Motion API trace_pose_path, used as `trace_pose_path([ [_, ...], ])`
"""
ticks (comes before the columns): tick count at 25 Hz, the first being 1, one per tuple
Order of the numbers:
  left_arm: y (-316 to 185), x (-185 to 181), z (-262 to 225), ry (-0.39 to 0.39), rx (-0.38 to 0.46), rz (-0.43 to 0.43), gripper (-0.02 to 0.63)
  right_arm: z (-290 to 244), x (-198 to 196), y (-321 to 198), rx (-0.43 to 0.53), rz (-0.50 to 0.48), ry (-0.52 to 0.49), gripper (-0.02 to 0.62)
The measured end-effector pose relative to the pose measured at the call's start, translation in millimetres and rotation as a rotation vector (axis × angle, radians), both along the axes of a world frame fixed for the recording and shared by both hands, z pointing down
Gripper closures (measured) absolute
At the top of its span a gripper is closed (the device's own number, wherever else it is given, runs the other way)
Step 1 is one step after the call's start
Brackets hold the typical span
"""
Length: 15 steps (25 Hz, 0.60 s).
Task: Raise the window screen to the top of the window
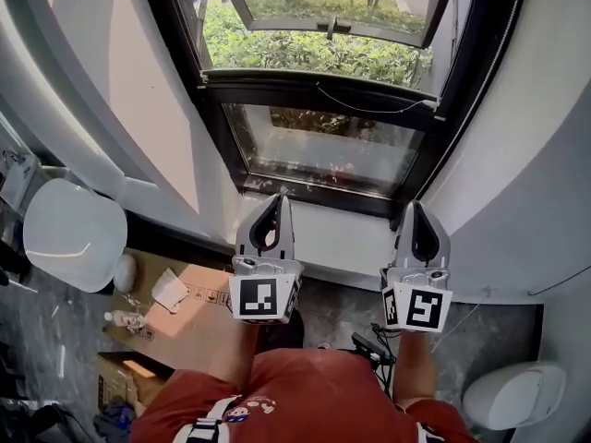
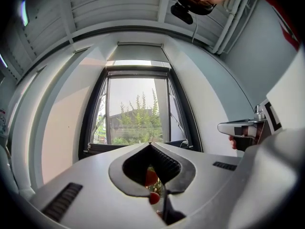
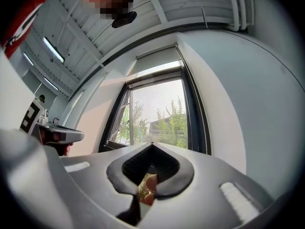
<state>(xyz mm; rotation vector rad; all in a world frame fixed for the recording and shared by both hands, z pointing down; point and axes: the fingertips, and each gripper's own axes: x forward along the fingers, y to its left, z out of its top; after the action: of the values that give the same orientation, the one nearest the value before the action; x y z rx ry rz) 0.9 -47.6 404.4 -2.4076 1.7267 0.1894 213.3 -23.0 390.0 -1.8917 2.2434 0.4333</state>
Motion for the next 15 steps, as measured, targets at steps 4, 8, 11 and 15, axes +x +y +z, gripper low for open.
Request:
trace_pose_path([
  [4,-38.6,-6.4,0.8,0.009,-0.001,0.02,0.601,0.0,-9.5,-37.4,-0.009,0.011,0.015,0.586],
  [8,-77.8,-21.3,-1.0,0.009,-0.008,0.029,0.601,-4.9,-26.3,-75.9,-0.013,0.02,0.024,0.586],
  [11,-107.0,-32.2,-0.6,0.005,-0.019,0.043,0.601,-4.4,-38.1,-102.2,-0.023,0.032,0.026,0.586],
  [15,-147.2,-47.1,-3.2,0.002,-0.034,0.045,0.601,-3.9,-50.7,-137.5,-0.034,0.057,0.033,0.586],
])
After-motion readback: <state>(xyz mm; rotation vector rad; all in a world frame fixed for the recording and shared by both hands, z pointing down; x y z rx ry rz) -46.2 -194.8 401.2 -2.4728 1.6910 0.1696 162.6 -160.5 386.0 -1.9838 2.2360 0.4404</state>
